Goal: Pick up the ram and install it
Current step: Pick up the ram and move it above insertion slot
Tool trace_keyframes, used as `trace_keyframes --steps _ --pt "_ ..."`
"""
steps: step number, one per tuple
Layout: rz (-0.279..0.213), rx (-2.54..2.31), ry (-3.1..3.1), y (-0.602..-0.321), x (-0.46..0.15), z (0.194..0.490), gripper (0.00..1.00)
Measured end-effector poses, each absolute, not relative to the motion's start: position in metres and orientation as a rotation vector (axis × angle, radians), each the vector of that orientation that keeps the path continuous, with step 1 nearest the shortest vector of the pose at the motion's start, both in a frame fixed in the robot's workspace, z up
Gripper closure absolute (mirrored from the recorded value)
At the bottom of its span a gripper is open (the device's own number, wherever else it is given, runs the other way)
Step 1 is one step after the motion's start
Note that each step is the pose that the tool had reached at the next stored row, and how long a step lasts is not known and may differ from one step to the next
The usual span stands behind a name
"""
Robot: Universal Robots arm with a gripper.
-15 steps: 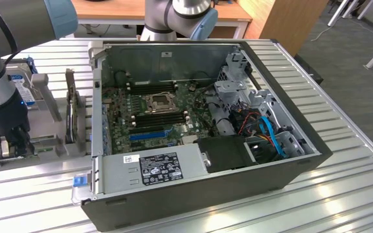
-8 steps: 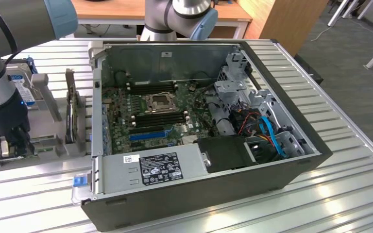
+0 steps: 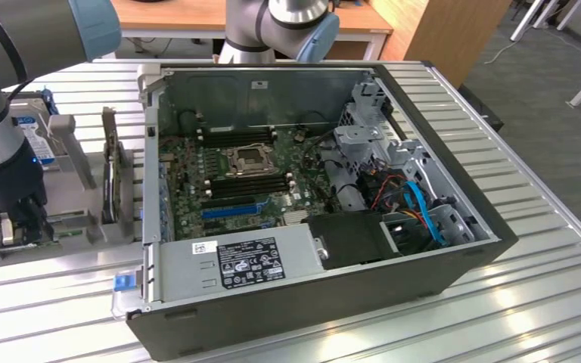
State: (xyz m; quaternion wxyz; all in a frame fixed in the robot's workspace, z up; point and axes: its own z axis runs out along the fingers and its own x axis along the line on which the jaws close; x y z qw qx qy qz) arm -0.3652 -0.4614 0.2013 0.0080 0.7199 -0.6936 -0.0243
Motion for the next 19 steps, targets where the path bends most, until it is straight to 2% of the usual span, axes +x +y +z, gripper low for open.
trace_keyframes --steps 19 --pt "-0.076 2.25 -2.168 -0.461 -0.365 0.214 0.88"
